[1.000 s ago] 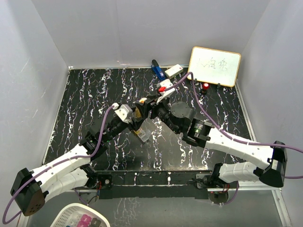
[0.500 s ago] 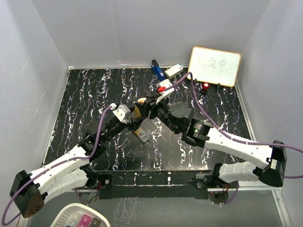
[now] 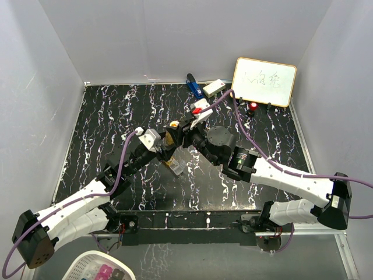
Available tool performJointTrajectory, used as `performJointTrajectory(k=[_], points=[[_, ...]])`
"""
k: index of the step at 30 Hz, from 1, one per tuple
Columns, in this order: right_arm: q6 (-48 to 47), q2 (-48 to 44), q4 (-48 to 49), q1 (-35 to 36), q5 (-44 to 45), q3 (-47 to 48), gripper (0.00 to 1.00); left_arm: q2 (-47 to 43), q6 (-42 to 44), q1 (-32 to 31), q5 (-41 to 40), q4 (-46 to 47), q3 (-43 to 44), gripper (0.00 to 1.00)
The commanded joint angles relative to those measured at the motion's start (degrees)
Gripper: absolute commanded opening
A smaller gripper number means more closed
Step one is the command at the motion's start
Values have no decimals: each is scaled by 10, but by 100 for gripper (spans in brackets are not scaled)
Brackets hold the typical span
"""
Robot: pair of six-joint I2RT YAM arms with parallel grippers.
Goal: Sort the pills into containers
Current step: Open the lid of the pill bottle.
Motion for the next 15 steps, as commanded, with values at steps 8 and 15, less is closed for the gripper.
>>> performJointTrajectory(k=[8, 15], points=[[-2, 0, 9, 1, 1, -4, 23, -12, -7, -3, 9, 35, 20, 0], [-25, -18, -5, 1, -14, -9, 0, -7, -23, -3, 69, 12, 41, 0]])
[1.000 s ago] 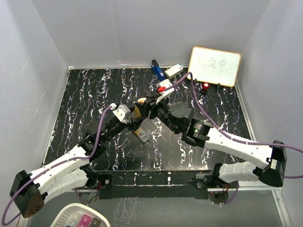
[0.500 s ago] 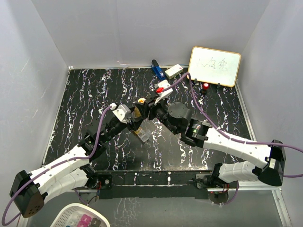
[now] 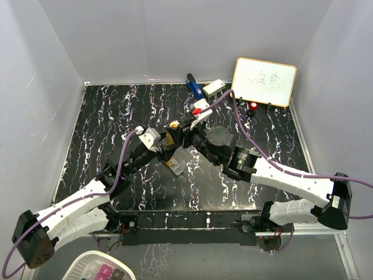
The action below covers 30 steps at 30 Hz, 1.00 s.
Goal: Sort the pills into containers
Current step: Open the lid of the pill bottle.
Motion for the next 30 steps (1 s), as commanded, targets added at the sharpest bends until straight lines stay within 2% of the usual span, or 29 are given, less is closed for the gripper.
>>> performJointTrajectory(k=[1, 14, 19, 25, 30], points=[[-25, -22, -4, 2, -18, -11, 0, -7, -19, -3, 68, 21, 41, 0], [-65, -91, -15, 0, -95, -39, 0, -30, -80, -3, 268, 16, 64, 0], [-68, -110, -17, -4, -167, -38, 0, -23, -99, -3, 383, 22, 79, 0], [-72, -129, -28, -16, -256, -36, 0, -27, -112, -3, 454, 34, 85, 0], [-79, -143, -37, -25, -295, -39, 0, -26, -120, -3, 522, 40, 96, 0]])
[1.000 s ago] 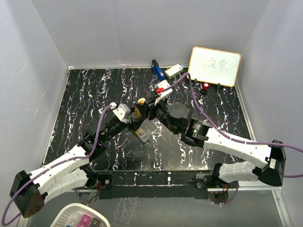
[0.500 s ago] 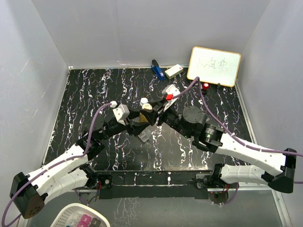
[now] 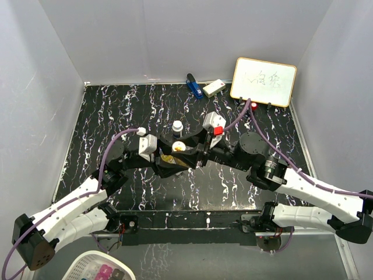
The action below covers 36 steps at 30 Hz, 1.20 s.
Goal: Sort the pills into containers
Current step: Open the lid of the pill bottle.
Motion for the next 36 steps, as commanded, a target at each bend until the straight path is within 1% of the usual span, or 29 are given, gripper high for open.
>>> performJointTrajectory(k=[1, 5, 10, 13, 17, 21, 27, 29, 32, 34, 36], points=[[-29, -6, 1, -23, -15, -4, 0, -20, -2, -17, 173, 51, 41, 0], [-39, -21, -6, -26, -18, -6, 0, -30, 8, -17, 200, 25, 50, 0], [-47, -29, -7, -29, -16, -1, 0, -39, 51, -17, 220, -52, 73, 0], [-49, -28, -1, -29, -13, 2, 0, -27, 69, -17, 230, -89, 85, 0], [-49, -26, 17, -29, -3, 1, 0, -9, 73, -16, 240, -107, 90, 0], [-59, -25, 28, -29, 12, 3, 0, -10, 78, -16, 244, -118, 91, 0], [-92, -26, 14, -29, 38, 28, 0, -21, 102, -17, 244, -157, 103, 0], [-97, -26, 3, -29, 43, 37, 0, -25, 108, -16, 230, -167, 105, 0], [-97, -36, 1, -29, 59, 34, 0, -34, 115, -17, 187, -190, 105, 0], [-95, -41, 0, -29, 75, 30, 0, -38, 130, -17, 128, -236, 113, 0], [-93, -46, 0, -29, 97, 25, 0, -39, 137, -17, 39, -285, 124, 0]])
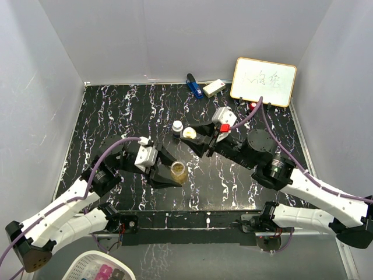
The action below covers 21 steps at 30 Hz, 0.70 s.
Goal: Sort the pills into containers
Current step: Open the lid of the pill bottle.
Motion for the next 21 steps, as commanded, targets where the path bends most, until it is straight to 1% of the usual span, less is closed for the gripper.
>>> performJointTrajectory(k=[1, 4, 6, 9, 11, 13, 16, 21], points=[[-10, -24, 19, 1, 64, 20, 0, -11, 28, -1, -179, -104, 43, 0], [-8, -28, 22, 1, 111, 17, 0, 0, 20, -1, -324, -162, 60, 0], [-8, -27, 29, 1, 152, 14, 0, 10, 9, -1, -402, -194, 66, 0], [-4, -23, 39, 1, 202, 8, 0, 33, -13, -1, -501, -237, 71, 0], [2, -17, 44, 1, 218, 3, 0, 61, -26, -1, -546, -274, 79, 0], [6, -8, 41, 1, 213, 0, 0, 94, -33, -1, -562, -307, 86, 0], [20, 7, 34, 1, 181, -8, 0, 126, -42, -1, -562, -317, 83, 0], [46, 23, 25, 1, 111, -23, 0, 117, -50, -1, -540, -292, 74, 0]])
